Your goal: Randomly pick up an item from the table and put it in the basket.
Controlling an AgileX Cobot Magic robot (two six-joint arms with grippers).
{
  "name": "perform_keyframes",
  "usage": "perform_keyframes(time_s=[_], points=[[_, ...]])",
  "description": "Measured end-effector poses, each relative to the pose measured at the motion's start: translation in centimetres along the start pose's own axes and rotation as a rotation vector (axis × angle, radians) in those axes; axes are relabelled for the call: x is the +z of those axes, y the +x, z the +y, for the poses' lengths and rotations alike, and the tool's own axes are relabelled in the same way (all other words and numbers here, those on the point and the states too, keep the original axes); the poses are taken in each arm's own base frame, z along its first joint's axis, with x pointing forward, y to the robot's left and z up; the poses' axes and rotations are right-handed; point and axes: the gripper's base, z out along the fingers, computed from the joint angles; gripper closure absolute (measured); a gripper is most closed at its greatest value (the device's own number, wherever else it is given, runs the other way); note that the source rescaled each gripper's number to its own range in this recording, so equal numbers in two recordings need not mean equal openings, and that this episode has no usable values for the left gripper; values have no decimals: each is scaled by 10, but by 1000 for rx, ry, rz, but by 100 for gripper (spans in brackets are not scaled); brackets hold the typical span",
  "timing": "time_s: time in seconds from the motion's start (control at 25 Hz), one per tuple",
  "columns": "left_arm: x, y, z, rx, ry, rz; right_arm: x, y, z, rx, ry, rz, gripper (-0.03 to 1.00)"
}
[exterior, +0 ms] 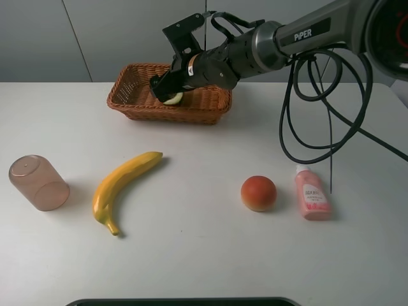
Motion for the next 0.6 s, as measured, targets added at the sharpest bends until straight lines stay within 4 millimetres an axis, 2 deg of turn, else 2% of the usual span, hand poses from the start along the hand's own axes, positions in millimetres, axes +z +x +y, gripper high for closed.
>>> perform_keyframes(time_s=[0.16,0.28,0.4,0.52,0.6], points=[[0,0,0,0,0,0,-6,-5,-2,-8,15,23,-2],[0,0,0,0,0,0,-29,-27,-10,-25,46,11,-2],[0,0,0,0,0,0,-71,-63,-27,-10,95,-28,-2],[0,0,0,0,0,0,-120,-90,-53,22,169,-37,-2],[0,0,0,0,0,0,-154,-100,-71,46,224,-17,-2]])
